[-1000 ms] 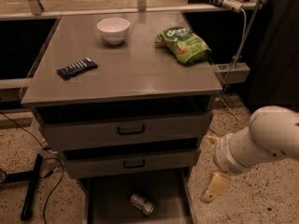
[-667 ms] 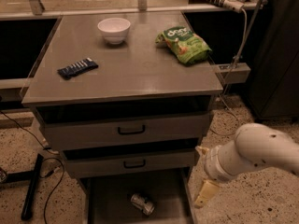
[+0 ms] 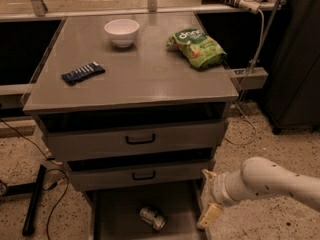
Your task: Pick 7up can from bottom drawer and place on counter
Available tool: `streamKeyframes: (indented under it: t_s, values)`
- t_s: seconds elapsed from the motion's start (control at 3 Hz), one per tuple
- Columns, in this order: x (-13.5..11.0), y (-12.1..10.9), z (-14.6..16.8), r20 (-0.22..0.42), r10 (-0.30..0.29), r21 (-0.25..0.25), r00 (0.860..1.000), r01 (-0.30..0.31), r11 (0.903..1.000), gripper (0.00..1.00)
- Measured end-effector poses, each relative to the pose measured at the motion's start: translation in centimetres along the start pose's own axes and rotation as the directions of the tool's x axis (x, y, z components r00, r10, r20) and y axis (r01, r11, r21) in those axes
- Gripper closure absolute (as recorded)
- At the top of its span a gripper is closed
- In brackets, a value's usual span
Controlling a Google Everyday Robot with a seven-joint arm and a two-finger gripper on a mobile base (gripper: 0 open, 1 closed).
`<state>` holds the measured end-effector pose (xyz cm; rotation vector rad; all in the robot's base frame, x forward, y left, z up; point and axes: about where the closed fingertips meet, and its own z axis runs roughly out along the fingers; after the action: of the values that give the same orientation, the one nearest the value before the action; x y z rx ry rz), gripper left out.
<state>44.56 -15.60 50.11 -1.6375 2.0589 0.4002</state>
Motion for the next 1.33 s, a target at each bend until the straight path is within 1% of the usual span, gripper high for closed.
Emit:
streamKeyframes:
  t_s: [0.33,0.67,1.0,1.33]
  values:
    - [2.0,-0.2,3.7,0.043,0.037,0.001,0.998,-0.037,0.9993,0.00]
    - [2.0,-0.2,3.7,0.043,0.037,0.001,0.998,-0.037,0.9993,0.00]
    - [3.1,-0.3,5.5,0.053,0.045,0.004,0.998,-0.046,0.9990,0.00]
    - [5.3,-1.4,8.8,0.110,0.049,0.035,0.993,-0.053,0.9980,0.00]
